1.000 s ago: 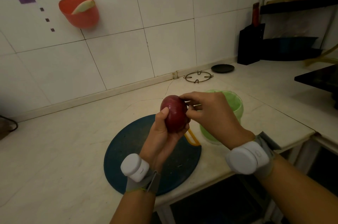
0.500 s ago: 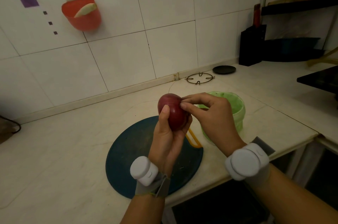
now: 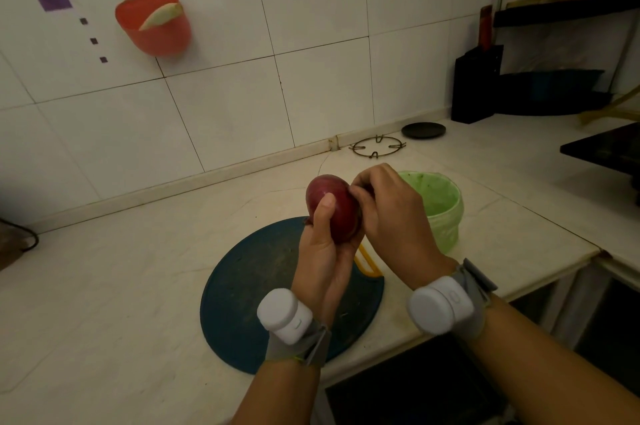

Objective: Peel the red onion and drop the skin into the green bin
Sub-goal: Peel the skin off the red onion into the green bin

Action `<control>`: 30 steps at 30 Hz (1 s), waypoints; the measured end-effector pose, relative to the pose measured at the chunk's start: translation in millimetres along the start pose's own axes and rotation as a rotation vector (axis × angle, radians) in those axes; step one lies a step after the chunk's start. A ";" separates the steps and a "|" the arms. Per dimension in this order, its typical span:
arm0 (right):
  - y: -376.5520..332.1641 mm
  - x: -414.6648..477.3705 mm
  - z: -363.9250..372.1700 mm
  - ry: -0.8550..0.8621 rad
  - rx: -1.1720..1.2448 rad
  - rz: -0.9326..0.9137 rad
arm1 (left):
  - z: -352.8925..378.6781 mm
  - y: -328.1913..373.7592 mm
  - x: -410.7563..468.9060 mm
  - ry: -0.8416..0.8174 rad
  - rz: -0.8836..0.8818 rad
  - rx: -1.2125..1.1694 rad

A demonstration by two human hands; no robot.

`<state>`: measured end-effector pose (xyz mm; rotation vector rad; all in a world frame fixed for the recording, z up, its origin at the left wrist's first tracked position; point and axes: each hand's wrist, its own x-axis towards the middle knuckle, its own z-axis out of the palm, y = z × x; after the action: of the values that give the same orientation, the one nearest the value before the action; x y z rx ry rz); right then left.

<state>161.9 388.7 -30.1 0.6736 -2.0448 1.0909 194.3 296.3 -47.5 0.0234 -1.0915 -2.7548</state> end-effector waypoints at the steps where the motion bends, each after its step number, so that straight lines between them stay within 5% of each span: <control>1: 0.6 0.6 0.3 0.004 0.003 0.007 | 1.5 0.0 -0.9 0.002 -0.003 0.004; 12: 22.3 23.5 -12.2 0.125 0.024 0.181 | 12.5 -4.3 -1.9 -0.023 -0.047 -0.132; 16: 36.8 35.5 -37.1 0.108 -0.095 0.120 | 10.2 -2.0 1.2 -0.048 -0.112 -0.184; 24: 66.2 33.6 -52.9 -0.090 -0.228 0.275 | -1.2 -0.8 -0.9 -0.130 -0.241 -0.272; 30: 71.7 31.5 -51.4 -0.060 -0.249 0.295 | -0.8 3.3 -4.7 -0.148 -0.291 -0.262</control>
<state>109.2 465.4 -20.0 0.2877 -2.3342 0.9605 199.5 294.2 -46.1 -0.0622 -0.8037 -3.1869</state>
